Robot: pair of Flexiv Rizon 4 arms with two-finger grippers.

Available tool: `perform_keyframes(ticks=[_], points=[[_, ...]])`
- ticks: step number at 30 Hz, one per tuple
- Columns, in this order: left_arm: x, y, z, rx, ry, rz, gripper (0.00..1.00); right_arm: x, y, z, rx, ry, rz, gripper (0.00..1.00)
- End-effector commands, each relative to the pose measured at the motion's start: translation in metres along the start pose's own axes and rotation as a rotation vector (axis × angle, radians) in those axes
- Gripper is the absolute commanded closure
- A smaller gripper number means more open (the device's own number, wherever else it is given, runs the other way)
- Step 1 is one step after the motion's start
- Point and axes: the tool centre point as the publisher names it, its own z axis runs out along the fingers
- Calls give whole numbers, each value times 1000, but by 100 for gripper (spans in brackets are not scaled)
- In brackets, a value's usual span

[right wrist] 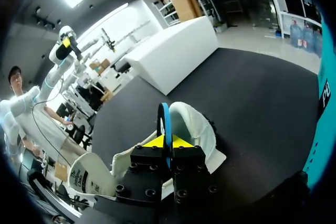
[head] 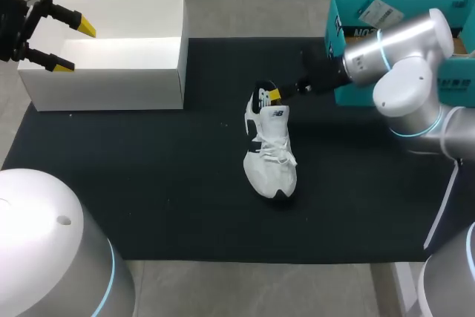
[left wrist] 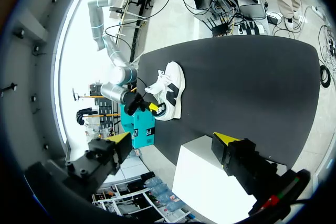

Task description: Take the shoe out of the shoebox, open the shoe tongue, remove and reinsert the insole, then place the shoe into the shoebox

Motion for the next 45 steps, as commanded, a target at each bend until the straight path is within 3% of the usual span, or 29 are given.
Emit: perform_keyframes(ticks=[1,21,24,25,26,33,36,45], points=[[-1,0,0,1,3,-1,0,5,2,-7,-6,-13,-3,100],[-1,0,0,1,3,-1,0,-14,32,-8,-92,-28,-64,100],[-1,0,0,1,3,-1,0,-13,31,-4,-93,-9,-59,31],[-1,0,0,1,3,-1,0,-12,28,-4,-87,-4,-54,19],[-1,0,0,1,3,-1,0,-11,25,-3,-85,2,-47,16],[-1,0,0,1,3,-1,0,6,3,-1,-96,9,15,34],[-1,0,0,1,3,-1,0,11,-4,1,-108,7,34,51],[-1,0,0,1,3,-1,0,23,-14,13,-114,37,68,57]])
